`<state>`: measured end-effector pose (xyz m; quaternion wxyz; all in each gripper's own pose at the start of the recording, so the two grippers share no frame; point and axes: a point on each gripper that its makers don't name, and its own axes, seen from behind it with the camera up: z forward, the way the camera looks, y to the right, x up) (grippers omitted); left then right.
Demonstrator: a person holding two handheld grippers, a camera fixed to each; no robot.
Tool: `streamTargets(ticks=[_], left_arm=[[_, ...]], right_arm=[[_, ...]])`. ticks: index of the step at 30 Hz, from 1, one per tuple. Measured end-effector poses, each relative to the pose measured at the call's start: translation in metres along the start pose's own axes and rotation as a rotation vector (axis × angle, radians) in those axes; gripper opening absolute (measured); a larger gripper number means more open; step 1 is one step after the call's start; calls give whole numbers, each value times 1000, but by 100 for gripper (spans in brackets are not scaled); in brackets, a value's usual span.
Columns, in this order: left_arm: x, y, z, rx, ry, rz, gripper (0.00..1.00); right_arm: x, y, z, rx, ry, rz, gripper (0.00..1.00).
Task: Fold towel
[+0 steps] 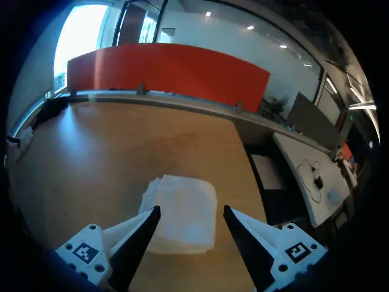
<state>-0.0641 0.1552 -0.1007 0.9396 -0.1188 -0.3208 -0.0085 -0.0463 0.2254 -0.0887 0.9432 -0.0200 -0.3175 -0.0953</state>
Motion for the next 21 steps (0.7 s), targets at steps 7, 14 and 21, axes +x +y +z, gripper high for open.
streamTargets(ticks=[7, 14, 21], left_arm=[[20, -10, 5, 14, 56, 15, 88], [49, -20, 7, 34, 140, 22, 87], [70, -29, 5, 63, 215, 23, 88]], right_arm=[[43, -17, -10, -3, 154, 42, 100], [92, -31, -22, -12, 290, 79, 100], [134, -56, -36, -1, 399, 92, 100]])
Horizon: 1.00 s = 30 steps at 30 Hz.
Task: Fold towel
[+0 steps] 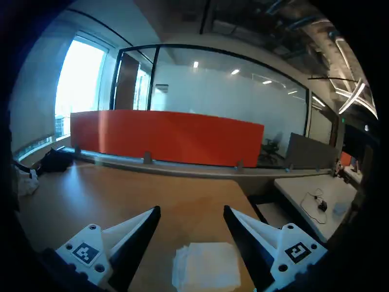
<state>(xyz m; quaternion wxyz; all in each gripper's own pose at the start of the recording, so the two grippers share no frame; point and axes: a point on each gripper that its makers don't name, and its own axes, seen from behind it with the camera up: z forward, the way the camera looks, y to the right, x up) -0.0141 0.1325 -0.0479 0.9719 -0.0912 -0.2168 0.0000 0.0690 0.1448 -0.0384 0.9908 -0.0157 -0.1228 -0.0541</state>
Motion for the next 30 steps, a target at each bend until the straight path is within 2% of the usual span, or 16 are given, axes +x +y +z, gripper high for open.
streamTargets(ticks=[8, 14, 24, 30], left_arm=[[17, -12, 1, 30, 73, 5, 87], [31, -27, 1, 62, 118, 8, 87], [55, -52, -4, 105, 188, -8, 87], [66, -65, -7, 126, 220, -25, 88]], right_arm=[[27, -28, 4, 13, 64, -10, 100], [52, -53, 6, 24, 123, -4, 100], [77, -105, 15, 61, 168, 45, 100], [85, -124, 19, 48, 185, 72, 100]])
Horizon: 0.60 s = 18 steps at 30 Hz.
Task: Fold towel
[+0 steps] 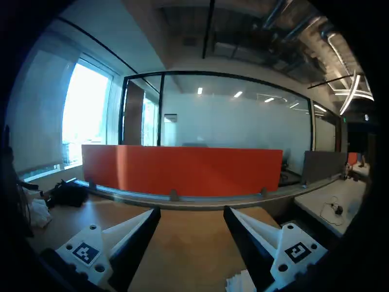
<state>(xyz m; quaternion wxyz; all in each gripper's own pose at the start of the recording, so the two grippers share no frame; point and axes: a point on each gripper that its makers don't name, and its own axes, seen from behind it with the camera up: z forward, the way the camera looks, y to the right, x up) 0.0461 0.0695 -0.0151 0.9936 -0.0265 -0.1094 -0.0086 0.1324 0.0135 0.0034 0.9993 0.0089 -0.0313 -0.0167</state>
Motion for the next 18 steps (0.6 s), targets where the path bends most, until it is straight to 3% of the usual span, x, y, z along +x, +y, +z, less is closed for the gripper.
streamTargets(ticks=[18], left_arm=[[10, -12, 7, -8, 62, -55, 87]], right_arm=[[2, -33, -1, 30, 3, -7, 100]])
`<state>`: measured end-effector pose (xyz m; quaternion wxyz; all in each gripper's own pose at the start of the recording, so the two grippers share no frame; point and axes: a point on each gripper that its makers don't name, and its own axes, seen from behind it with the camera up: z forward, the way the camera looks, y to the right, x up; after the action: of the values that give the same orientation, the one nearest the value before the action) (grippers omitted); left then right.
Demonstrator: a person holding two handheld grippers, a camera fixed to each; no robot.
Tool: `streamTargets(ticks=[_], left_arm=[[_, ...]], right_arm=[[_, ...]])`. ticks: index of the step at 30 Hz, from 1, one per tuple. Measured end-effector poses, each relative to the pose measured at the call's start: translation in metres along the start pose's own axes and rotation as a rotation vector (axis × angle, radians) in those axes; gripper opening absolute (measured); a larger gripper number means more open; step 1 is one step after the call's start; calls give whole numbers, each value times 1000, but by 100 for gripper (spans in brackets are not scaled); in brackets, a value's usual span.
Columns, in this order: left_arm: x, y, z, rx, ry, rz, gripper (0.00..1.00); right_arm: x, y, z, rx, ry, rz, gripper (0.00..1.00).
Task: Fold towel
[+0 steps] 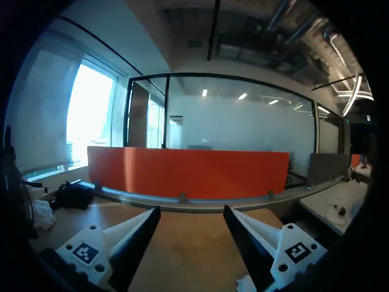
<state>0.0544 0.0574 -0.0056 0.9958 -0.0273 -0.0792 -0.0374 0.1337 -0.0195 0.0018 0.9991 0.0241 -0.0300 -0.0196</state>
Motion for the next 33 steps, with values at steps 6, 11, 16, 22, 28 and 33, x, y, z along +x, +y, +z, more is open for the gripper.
streamTargets(ticks=[6, 11, 16, 22, 28, 33], left_arm=[[-4, -2, 1, -4, 31, 8, 87], [-18, -7, 1, -1, 47, 28, 87], [-32, -11, 3, 5, 72, 44, 87], [-47, -14, 7, 12, 109, 55, 87], [-66, -16, 10, 8, 140, 77, 87], [-84, -23, 12, 7, 154, 82, 87]], right_arm=[[-4, -11, -3, 13, 2, 5, 100], [-6, -22, -7, 27, 11, 2, 100], [-7, -30, -11, 32, 15, -7, 100], [-17, -31, -14, 39, 13, -19, 100], [-23, -25, -15, 27, 11, -29, 100], [-27, -24, -15, 14, 16, -35, 100]])
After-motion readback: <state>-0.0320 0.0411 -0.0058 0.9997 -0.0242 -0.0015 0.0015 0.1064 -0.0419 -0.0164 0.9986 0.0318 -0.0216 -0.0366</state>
